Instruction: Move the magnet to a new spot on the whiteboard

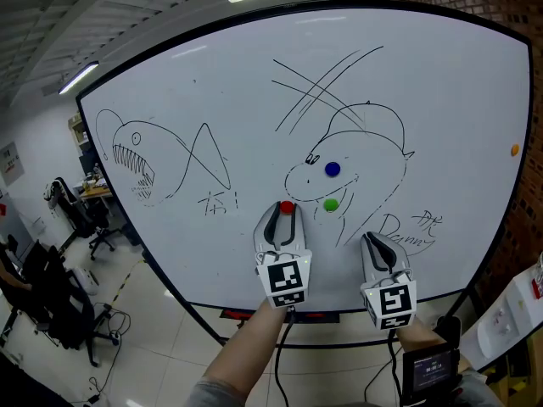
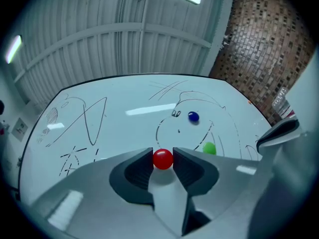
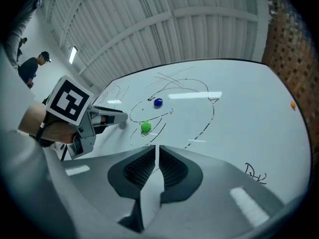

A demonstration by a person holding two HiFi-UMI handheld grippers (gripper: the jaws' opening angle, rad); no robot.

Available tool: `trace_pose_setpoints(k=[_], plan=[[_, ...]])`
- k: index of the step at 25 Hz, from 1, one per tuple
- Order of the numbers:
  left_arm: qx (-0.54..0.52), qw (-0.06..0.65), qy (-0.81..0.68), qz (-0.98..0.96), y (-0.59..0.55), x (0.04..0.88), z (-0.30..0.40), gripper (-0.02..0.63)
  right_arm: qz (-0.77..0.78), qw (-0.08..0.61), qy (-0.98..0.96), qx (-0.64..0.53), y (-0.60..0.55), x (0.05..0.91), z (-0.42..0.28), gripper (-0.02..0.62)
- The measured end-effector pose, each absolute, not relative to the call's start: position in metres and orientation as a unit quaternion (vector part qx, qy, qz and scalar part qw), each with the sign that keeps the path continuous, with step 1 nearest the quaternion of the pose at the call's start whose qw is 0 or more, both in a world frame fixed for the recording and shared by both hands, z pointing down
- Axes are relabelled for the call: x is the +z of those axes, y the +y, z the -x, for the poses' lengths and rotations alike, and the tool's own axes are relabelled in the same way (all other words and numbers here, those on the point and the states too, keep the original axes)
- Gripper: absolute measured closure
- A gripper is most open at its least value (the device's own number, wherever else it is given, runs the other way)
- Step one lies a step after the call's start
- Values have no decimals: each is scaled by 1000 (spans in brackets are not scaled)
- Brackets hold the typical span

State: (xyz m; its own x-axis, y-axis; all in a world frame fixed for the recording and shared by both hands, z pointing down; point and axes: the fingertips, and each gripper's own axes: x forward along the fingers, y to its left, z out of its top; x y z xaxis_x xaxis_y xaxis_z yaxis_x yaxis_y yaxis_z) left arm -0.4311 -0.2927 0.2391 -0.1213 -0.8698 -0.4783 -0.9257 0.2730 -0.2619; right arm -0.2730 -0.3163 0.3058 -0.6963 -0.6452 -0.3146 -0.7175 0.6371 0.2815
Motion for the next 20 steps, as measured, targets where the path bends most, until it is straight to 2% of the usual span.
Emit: trace_pose_setpoints(k=[8, 20], plan=[[34, 289, 714, 637, -306, 242, 350, 483, 402, 90, 891, 189, -326, 315, 223, 568], [45, 289, 657, 695, -369, 236, 169, 483, 486, 87, 848, 193, -374, 302, 41, 568]])
